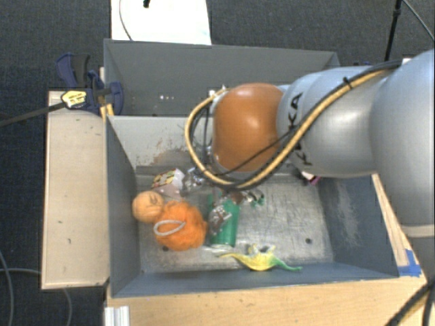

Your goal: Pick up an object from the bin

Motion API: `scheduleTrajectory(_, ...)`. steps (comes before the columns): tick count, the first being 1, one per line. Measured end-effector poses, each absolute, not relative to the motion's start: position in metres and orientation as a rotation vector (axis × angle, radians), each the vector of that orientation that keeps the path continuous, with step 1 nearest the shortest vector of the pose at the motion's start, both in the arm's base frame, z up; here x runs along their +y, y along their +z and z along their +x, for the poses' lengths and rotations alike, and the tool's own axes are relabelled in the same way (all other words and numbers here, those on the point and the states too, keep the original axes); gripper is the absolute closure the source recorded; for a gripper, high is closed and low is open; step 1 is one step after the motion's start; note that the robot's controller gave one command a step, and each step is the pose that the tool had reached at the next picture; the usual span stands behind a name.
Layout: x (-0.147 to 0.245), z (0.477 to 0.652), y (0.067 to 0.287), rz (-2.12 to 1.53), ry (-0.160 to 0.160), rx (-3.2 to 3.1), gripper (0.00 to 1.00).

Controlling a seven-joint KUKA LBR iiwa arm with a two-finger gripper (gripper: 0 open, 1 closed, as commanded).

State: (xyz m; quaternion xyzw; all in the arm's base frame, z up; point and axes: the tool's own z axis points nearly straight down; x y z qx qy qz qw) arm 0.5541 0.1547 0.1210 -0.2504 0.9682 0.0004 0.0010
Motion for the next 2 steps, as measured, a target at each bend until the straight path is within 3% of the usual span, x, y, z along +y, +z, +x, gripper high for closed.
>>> scheduleTrajectory(1,0.172,0.535,0.117,-0.839,0.002,3.025,0.0)
scheduleTrajectory(2,0.185,0.533,0.097,-0.533,0.0,3.097,0.0)
